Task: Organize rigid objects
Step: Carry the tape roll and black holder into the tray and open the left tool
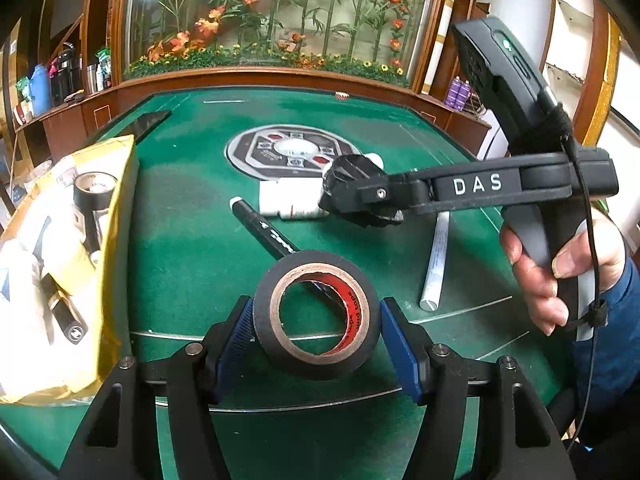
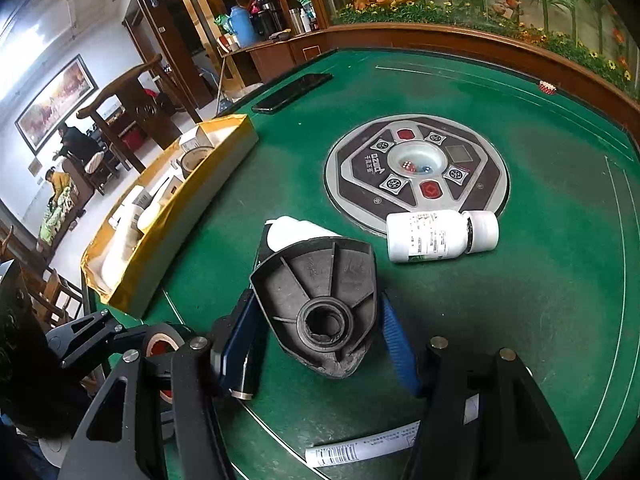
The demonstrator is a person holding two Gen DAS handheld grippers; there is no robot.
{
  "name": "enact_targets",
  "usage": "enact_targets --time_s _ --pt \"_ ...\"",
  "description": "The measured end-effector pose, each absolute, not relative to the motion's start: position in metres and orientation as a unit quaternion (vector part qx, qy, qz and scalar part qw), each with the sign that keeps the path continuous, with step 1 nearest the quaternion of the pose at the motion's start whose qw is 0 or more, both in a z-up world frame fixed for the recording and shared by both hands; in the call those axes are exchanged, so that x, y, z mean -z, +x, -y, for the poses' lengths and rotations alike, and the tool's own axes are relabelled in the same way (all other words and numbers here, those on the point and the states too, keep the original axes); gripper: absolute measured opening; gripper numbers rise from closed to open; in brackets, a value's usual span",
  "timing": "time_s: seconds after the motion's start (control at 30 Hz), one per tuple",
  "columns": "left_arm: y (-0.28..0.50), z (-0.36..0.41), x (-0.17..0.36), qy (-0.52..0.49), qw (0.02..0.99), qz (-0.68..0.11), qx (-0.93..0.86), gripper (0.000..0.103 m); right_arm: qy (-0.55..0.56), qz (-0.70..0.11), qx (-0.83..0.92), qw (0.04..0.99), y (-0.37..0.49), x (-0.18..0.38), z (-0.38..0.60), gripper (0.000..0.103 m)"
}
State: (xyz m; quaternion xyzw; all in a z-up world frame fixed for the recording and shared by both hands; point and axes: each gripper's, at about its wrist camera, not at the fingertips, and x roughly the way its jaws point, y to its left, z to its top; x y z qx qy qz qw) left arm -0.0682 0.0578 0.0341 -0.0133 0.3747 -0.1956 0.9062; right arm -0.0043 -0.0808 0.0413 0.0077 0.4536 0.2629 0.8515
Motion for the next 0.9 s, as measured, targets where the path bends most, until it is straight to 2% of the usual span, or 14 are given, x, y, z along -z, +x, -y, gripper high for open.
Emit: enact_targets --time_s 0.53,0.9 --pt "-0.078 -0.122 -0.074 -0.058 0.935 -0.315 0.149 0.067 0.047 -0.434 -0.29 0.852 -0.012 -0.055 0.071 0.06" --pt "-0.062 -0.207 -0.088 -0.1 0.947 -0.297 0.071 0.067 0.004 -0.419 -0.338 0.843 -0.028 -0.079 0.0 0.061"
